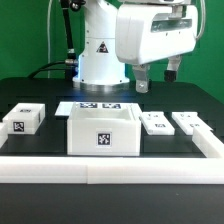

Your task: Assemble cabinet

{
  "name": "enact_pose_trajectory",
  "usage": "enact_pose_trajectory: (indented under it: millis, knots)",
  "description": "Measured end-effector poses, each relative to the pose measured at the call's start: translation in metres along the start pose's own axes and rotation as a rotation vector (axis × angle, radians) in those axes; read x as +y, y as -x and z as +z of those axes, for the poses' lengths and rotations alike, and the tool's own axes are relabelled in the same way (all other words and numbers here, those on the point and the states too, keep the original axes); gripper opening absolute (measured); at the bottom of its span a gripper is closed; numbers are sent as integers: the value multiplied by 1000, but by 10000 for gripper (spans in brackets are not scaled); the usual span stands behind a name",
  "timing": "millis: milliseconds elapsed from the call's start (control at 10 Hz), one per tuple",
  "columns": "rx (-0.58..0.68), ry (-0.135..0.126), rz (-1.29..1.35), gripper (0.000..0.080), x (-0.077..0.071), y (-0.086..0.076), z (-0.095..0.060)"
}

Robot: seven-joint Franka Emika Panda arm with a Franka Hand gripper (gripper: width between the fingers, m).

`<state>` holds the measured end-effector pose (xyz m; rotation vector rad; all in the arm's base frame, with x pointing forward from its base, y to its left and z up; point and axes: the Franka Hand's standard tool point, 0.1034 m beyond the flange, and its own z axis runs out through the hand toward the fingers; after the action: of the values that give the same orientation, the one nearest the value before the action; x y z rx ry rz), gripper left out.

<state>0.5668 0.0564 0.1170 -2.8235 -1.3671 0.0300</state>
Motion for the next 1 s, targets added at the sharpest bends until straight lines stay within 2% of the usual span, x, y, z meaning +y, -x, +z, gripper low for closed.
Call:
enact_pose_trajectory:
  millis: [400,500,600,700,800,1000]
  knots:
    - [0,0,0,798,0,0,0]
    - [8,9,-58,798,3,1,1]
    - [20,26,-155,798,8,10,6]
    - [20,29,-231,798,13,22,11]
    - [29,44,-276,798,16,27,13]
    - [7,48,-434,798,18,32,17]
